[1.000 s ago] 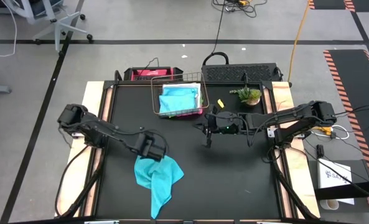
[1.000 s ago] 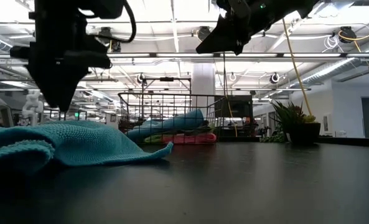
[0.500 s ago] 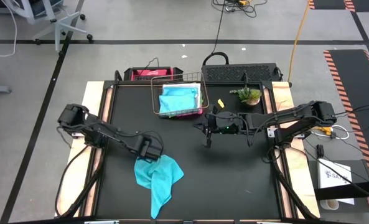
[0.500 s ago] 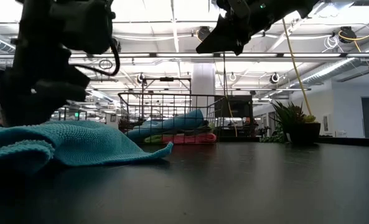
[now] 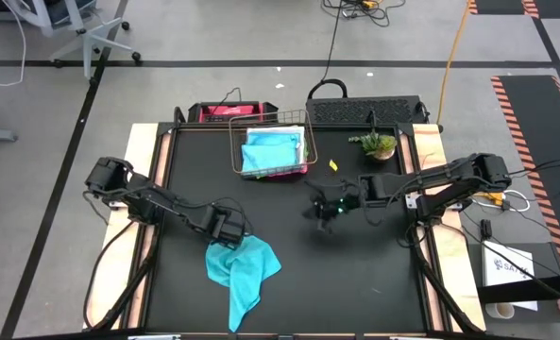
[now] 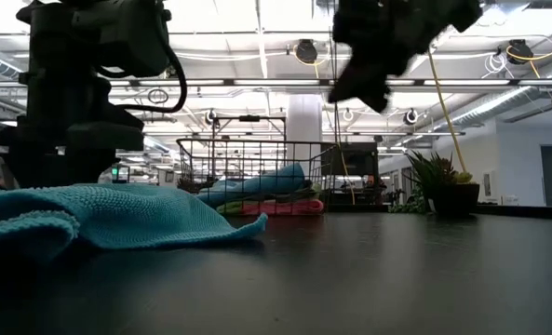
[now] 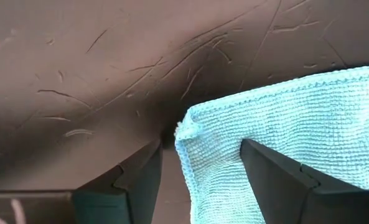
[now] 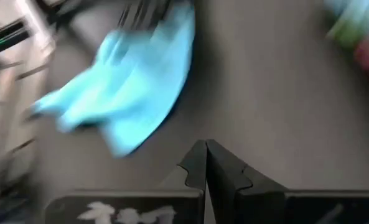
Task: Fold microfiber towels
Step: Fold the light blue microfiber cloth in quarters
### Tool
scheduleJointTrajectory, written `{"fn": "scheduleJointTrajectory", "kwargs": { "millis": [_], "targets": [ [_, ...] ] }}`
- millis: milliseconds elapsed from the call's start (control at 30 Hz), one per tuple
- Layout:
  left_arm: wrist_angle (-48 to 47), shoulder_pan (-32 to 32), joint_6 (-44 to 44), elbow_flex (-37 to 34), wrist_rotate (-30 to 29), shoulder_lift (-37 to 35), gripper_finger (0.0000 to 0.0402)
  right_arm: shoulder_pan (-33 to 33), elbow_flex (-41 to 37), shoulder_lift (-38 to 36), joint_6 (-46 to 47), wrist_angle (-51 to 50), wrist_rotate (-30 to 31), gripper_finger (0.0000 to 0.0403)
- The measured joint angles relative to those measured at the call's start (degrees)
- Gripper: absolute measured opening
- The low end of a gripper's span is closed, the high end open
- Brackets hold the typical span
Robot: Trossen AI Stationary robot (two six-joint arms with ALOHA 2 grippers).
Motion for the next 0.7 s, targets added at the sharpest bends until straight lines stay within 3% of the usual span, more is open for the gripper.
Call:
{"fn": "scheduleJointTrajectory", "kwargs": {
  "millis": [100, 200, 433, 533, 700],
  "targets": [
    [0.8, 0.1, -0.1, 0.0, -1.3, 0.0, 0.0227, 2.3, 0.0, 0.1, 11.1, -6.8, -9.0, 0.0],
    [1.2, 0.0, -0.1, 0.0, -2.1, 0.0, 0.0227, 6.1, -2.0, 0.4, 17.8, -7.4, -10.6, 0.0],
    [2.3, 0.0, -0.3, 0.0, -2.8, 0.1, 0.0223, 11.3, -11.9, 4.9, 31.6, 13.1, -7.9, 0.0],
    [3.7, 0.0, -0.1, -0.1, -2.9, 0.2, 0.0187, 12.0, -13.9, 7.1, 35.1, 18.5, -8.0, 0.0],
    [7.3, -0.1, 0.9, -0.2, -3.8, 0.2, 0.0077, 12.5, -14.5, 7.8, 36.9, 19.5, -7.9, 0.0]
  ]
}}
